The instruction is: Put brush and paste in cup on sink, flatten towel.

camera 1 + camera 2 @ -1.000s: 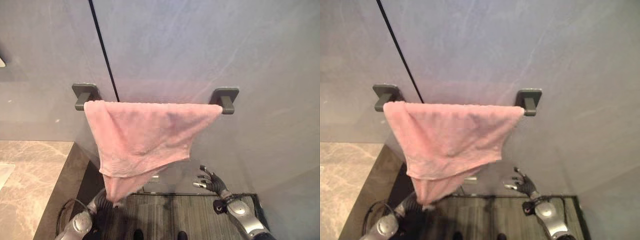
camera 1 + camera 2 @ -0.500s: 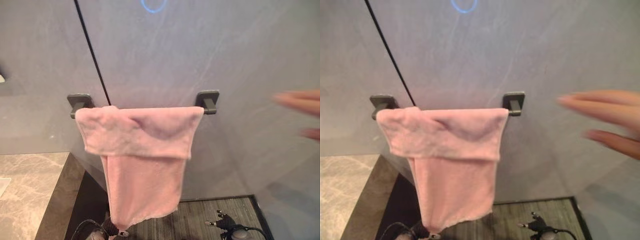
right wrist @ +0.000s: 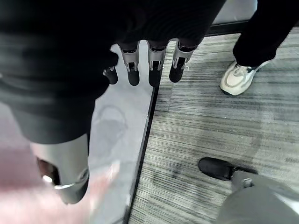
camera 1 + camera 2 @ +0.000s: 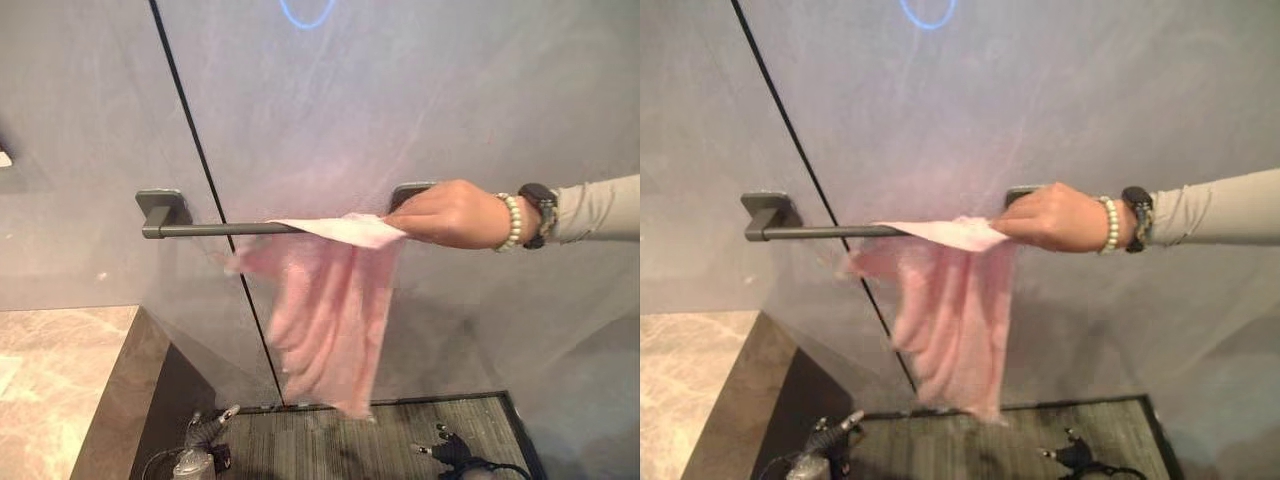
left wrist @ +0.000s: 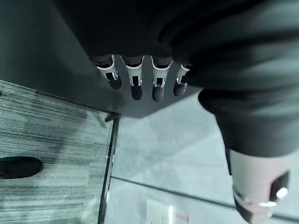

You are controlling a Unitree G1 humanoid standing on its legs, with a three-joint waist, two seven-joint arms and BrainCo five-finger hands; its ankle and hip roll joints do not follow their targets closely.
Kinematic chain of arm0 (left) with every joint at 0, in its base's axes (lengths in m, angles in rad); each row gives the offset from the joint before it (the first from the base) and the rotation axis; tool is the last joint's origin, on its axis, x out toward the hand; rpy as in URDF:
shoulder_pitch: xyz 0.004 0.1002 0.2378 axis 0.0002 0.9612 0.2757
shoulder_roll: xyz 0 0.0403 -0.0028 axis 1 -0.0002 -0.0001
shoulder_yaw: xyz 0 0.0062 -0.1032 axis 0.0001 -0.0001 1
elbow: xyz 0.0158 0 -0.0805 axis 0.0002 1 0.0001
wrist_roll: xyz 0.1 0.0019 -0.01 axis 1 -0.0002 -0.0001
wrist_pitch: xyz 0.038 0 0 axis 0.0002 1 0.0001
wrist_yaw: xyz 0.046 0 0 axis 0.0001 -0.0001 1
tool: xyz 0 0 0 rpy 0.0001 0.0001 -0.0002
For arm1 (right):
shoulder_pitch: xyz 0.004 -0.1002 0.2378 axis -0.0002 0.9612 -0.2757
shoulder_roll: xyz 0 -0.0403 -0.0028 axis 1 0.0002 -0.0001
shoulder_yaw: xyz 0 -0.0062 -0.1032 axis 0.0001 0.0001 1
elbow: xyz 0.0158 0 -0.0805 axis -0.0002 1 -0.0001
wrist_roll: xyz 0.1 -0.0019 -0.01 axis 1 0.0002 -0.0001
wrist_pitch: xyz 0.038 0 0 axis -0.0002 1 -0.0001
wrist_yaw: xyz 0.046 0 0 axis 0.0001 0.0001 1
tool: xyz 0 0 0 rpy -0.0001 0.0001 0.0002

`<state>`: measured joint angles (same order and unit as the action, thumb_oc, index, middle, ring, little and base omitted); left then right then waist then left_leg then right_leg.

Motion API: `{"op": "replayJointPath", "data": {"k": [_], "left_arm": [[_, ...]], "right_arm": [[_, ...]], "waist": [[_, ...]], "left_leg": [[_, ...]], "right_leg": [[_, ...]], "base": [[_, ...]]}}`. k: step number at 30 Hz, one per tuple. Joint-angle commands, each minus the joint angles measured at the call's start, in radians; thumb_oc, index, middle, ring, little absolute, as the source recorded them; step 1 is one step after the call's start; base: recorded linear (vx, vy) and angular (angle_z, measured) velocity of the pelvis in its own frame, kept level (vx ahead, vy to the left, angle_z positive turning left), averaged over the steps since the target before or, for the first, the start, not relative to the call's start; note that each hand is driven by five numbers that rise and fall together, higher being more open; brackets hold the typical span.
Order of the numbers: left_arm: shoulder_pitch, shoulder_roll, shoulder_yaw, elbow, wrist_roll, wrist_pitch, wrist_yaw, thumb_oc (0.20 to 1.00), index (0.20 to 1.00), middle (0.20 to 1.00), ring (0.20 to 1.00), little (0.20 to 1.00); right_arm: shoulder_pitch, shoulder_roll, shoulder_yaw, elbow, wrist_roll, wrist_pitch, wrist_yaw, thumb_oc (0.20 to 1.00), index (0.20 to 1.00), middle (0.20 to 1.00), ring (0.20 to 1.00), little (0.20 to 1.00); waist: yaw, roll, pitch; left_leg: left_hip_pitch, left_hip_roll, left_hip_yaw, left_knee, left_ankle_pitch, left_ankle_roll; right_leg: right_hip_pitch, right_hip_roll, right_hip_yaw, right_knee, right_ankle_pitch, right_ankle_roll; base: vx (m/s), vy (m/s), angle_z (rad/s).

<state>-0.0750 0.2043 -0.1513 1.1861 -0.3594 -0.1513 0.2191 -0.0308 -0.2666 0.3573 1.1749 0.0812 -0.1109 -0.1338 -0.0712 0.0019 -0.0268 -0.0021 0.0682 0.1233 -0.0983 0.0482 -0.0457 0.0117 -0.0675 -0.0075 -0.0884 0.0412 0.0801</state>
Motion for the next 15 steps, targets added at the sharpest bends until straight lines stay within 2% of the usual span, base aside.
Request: {"op": "replayJointPath", "data": {"k": [1, 2, 3, 5, 6, 7, 9, 10, 13, 15], "left_arm": [[-0.050, 0.028, -0.038, 0.122, 0.169, 0.030, -0.029, 1.000, 1.000, 1.000, 1.000, 1.000], [-0.047, 0.020, -0.071, 0.145, 0.280, 0.047, -0.039, 1.000, 1.000, 1.000, 1.000, 1.000], [-0.047, 0.020, -0.071, 0.145, 0.280, 0.047, -0.039, 1.000, 1.000, 1.000, 1.000, 1.000], [-0.040, 0.012, -0.144, 0.182, 0.453, 0.070, -0.026, 1.000, 1.000, 1.000, 1.000, 1.000], [-0.032, 0.002, -0.199, 0.195, 0.551, 0.080, -0.023, 1.000, 1.000, 1.000, 1.000, 1.000], [0.000, -0.024, -0.312, 0.204, 0.717, 0.093, -0.076, 1.000, 1.000, 1.000, 1.000, 1.000], [0.016, -0.027, -0.322, 0.195, 0.721, 0.088, -0.093, 1.000, 1.000, 1.000, 1.000, 1.000], [0.042, -0.021, -0.341, 0.165, 0.735, 0.067, -0.127, 1.000, 1.000, 1.000, 1.000, 1.000], [0.052, -0.012, -0.334, 0.164, 0.732, 0.067, -0.137, 1.000, 1.000, 1.000, 1.000, 1.000], [0.043, -0.003, -0.338, 0.150, 0.732, 0.071, -0.123, 1.000, 1.000, 1.000, 1.000, 1.000]], "right_arm": [[-0.053, 0.010, 0.012, 0.107, -0.094, 0.023, -0.017, 1.000, 1.000, 1.000, 1.000, 1.000], [-0.049, 0.018, -0.011, 0.168, -0.108, 0.047, -0.009, 1.000, 1.000, 1.000, 1.000, 1.000], [-0.049, 0.018, -0.011, 0.168, -0.108, 0.047, -0.009, 1.000, 1.000, 1.000, 1.000, 1.000], [-0.040, 0.027, -0.033, 0.226, -0.135, 0.068, -0.015, 1.000, 1.000, 1.000, 1.000, 1.000], [-0.037, 0.025, -0.043, 0.250, -0.144, 0.080, -0.016, 1.000, 1.000, 1.000, 1.000, 1.000], [-0.019, 0.019, -0.074, 0.325, -0.165, 0.110, -0.002, 1.000, 1.000, 1.000, 1.000, 1.000], [-0.015, 0.016, -0.075, 0.332, -0.175, 0.116, 0.001, 1.000, 1.000, 1.000, 1.000, 1.000], [-0.002, 0.001, -0.092, 0.326, -0.158, 0.113, 0.022, 1.000, 1.000, 1.000, 1.000, 1.000], [0.001, -0.011, -0.131, 0.312, -0.109, 0.111, 0.013, 1.000, 1.000, 1.000, 1.000, 1.000], [-0.017, -0.016, -0.098, 0.297, -0.160, 0.112, 0.005, 1.000, 1.000, 1.000, 1.000, 1.000]], "waist": [[-0.001, -0.035, 0.003], [-0.002, -0.032, 0.002], [-0.002, -0.032, 0.002], [-0.002, -0.030, 0.001], [-0.003, -0.027, 0.001], [-0.006, -0.016, 0.003], [-0.003, -0.011, 0.005], [0.005, -0.002, 0.006], [0.003, 0.002, 0.004], [0.005, 0.004, 0.003]], "left_leg": [[0.003, 0.076, 0.016, 0.011, -0.014, -0.060], [0.005, 0.077, 0.018, 0.011, -0.017, -0.060], [0.005, 0.077, 0.018, 0.011, -0.017, -0.060], [0.005, 0.078, 0.019, 0.011, -0.020, -0.060], [0.005, 0.078, 0.021, 0.011, -0.023, -0.060], [0.006, 0.081, 0.024, 0.011, -0.030, -0.058], [0.005, 0.082, 0.023, 0.011, -0.032, -0.057], [0.002, 0.083, 0.021, 0.011, -0.034, -0.056], [0.001, 0.084, 0.023, 0.011, -0.035, -0.056], [-0.002, 0.084, 0.021, 0.011, -0.035, -0.058]], "right_leg": [[-0.036, -0.113, 0.009, 0.001, 0.031, 0.092], [-0.036, -0.113, 0.009, 0.001, 0.030, 0.092], [-0.036, -0.113, 0.009, 0.001, 0.030, 0.092], [-0.037, -0.112, 0.011, 0.001, 0.029, 0.091], [-0.038, -0.111, 0.011, 0.001, 0.029, 0.091], [-0.040, -0.111, 0.011, 0.001, 0.027, 0.094], [-0.041, -0.111, 0.010, 0.001, 0.026, 0.096], [-0.044, -0.111, 0.007, 0.001, 0.020, 0.098], [-0.047, -0.111, 0.006, 0.001, 0.021, 0.100], [-0.050, -0.110, 0.006, 0.001, 0.021, 0.101]], "base": [[0.00, 0.000, 0.00], [0.00, 0.000, 0.00], [0.00, 0.000, 0.00], [0.00, 0.000, 0.00], [0.04, 0.021, 0.00], [0.04, 0.022, -0.02], [0.02, 0.015, -0.04], [0.02, 0.008, -0.10], [0.01, -0.003, -0.13], [0.00, -0.006, -0.02]]}}
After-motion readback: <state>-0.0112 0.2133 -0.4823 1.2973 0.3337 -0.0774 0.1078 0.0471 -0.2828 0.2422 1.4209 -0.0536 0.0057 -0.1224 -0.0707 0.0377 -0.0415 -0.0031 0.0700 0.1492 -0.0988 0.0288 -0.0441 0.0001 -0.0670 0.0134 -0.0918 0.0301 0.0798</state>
